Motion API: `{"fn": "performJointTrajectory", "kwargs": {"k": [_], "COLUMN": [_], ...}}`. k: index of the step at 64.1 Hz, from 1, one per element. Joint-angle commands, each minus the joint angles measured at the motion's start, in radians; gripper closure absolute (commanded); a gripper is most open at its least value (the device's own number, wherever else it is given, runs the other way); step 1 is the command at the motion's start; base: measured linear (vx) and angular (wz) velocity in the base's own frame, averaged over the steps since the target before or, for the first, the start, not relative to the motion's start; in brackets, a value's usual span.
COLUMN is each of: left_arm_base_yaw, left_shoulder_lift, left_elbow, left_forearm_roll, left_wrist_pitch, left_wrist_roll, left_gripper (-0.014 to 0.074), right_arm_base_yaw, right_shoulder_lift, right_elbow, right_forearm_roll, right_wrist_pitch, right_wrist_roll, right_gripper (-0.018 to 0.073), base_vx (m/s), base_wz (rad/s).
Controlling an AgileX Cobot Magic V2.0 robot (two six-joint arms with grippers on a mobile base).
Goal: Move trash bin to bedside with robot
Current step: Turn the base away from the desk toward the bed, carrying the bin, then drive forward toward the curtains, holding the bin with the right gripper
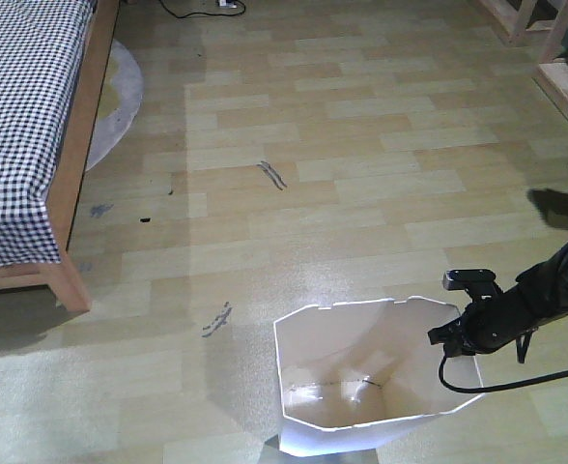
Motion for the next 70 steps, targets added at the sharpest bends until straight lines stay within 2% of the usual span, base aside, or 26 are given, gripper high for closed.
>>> {"fn": "performJointTrajectory", "kwargs": {"k": [1,70], "left_arm_base_yaw": [0.000,0.000], "left_shoulder_lift": [-0.005,-0.005], "left_elbow": [-0.021,-0.021], "left_forearm_roll": [-0.005,-0.005], "left_wrist_pitch": [-0.072,-0.072], "left_wrist_roll": [-0.004,-0.004], "left_gripper": [0.0603,0.0603], "right_arm_base_yaw": [-0.004,-0.004], "right_shoulder_lift": [-0.078,-0.078], "right_elbow": [-0.009,-0.009], "right_forearm_roll": [0.027,0.027], "right_wrist_pitch": [0.144,0.145], "right_wrist_roll": [0.001,0.001], "right_gripper": [0.0563,0.0563], "base_vx": [0.27,0.28], "base_wz": [-0.07,0.03]}}
